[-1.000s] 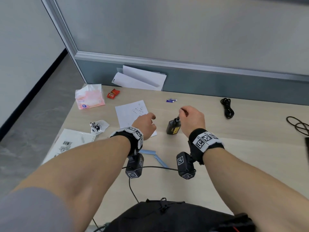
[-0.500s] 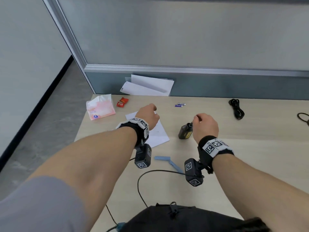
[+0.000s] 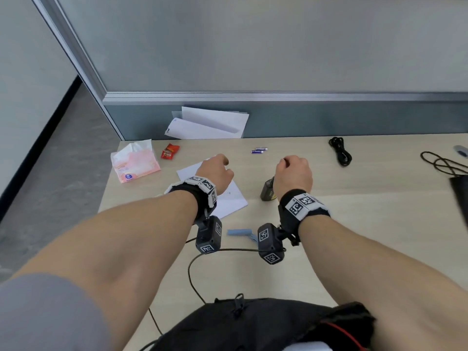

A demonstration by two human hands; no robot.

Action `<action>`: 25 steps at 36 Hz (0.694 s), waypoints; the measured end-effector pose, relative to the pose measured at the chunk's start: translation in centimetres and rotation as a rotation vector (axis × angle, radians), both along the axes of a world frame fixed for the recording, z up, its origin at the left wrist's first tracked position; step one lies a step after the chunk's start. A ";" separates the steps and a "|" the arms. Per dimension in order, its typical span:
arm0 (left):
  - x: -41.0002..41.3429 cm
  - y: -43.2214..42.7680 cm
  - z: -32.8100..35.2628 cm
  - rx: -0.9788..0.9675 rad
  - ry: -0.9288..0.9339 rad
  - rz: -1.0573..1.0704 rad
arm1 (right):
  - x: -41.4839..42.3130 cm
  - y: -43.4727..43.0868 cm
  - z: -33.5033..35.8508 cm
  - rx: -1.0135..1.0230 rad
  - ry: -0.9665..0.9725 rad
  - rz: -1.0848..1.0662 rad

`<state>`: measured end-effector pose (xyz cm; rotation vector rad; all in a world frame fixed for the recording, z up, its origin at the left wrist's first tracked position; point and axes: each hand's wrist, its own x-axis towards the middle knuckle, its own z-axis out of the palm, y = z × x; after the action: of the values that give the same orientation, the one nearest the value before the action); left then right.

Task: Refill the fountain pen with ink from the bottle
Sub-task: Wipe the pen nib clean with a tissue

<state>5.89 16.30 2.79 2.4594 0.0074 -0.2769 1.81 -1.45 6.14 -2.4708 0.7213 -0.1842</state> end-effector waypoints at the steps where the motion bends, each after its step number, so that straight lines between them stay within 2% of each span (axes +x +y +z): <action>1: 0.1 0.3 0.0 0.004 0.002 0.006 | 0.1 0.0 0.0 0.001 0.003 0.004; 14: 0.7 3.2 -1.7 0.087 0.023 0.089 | -0.4 -1.1 -0.4 0.029 -0.056 -0.026; 25: 0.9 1.9 -1.0 0.072 -0.006 0.010 | -0.4 -1.3 0.3 0.042 -0.107 -0.022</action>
<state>6.78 18.17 1.80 2.5305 0.0281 -0.2693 1.37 -2.77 6.44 -2.3944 0.6995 -0.3045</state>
